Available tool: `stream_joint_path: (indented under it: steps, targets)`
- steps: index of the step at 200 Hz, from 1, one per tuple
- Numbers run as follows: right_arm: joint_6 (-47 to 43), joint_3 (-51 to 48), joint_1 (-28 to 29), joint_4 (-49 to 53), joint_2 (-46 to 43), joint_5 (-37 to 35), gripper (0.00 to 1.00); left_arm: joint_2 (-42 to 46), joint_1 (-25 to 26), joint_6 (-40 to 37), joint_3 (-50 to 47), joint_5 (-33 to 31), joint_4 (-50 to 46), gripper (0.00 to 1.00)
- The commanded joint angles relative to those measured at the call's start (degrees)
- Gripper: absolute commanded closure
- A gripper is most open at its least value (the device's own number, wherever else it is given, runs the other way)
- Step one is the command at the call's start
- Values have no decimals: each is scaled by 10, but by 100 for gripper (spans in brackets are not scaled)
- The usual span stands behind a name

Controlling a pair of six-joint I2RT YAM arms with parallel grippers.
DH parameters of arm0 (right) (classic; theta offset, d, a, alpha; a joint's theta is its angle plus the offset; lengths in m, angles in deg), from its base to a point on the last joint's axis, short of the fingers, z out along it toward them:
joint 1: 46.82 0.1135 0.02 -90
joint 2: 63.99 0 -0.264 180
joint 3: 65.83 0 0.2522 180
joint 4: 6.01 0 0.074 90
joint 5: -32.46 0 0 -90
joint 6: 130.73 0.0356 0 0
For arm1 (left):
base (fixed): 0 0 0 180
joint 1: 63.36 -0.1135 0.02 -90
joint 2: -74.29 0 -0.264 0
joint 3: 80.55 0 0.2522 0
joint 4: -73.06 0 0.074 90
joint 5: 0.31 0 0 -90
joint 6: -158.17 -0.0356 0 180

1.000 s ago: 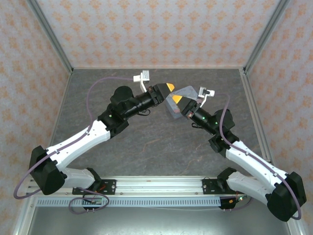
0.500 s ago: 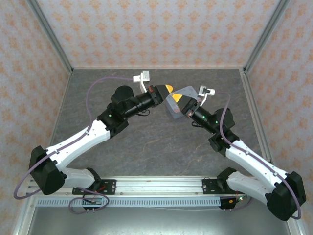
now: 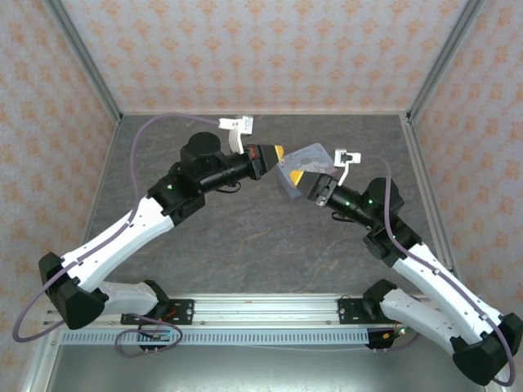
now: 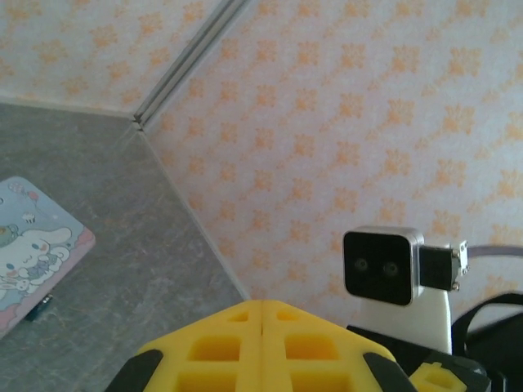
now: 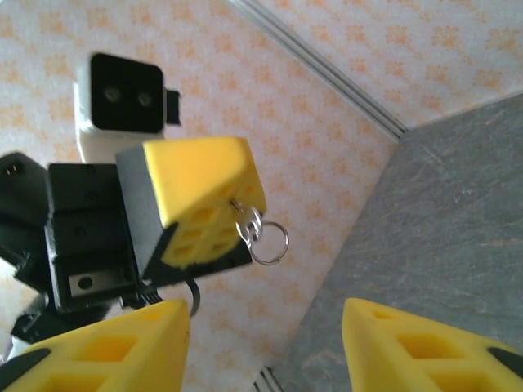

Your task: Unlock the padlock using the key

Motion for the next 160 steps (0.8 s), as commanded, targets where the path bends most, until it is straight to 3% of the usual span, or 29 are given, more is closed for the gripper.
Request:
stream_joint_path:
  steps: [1, 72, 160]
  targets:
    - [-70, 23, 3, 43, -4, 40, 44, 12, -4, -97, 35, 56, -64, 100]
    - [-41, 32, 3, -88, 31, 124, 39, 29, -4, -176, 65, 95, -124, 100]
    - [1, 37, 3, -164, 69, 128, 52, 24, -4, -168, 58, 96, -103, 100]
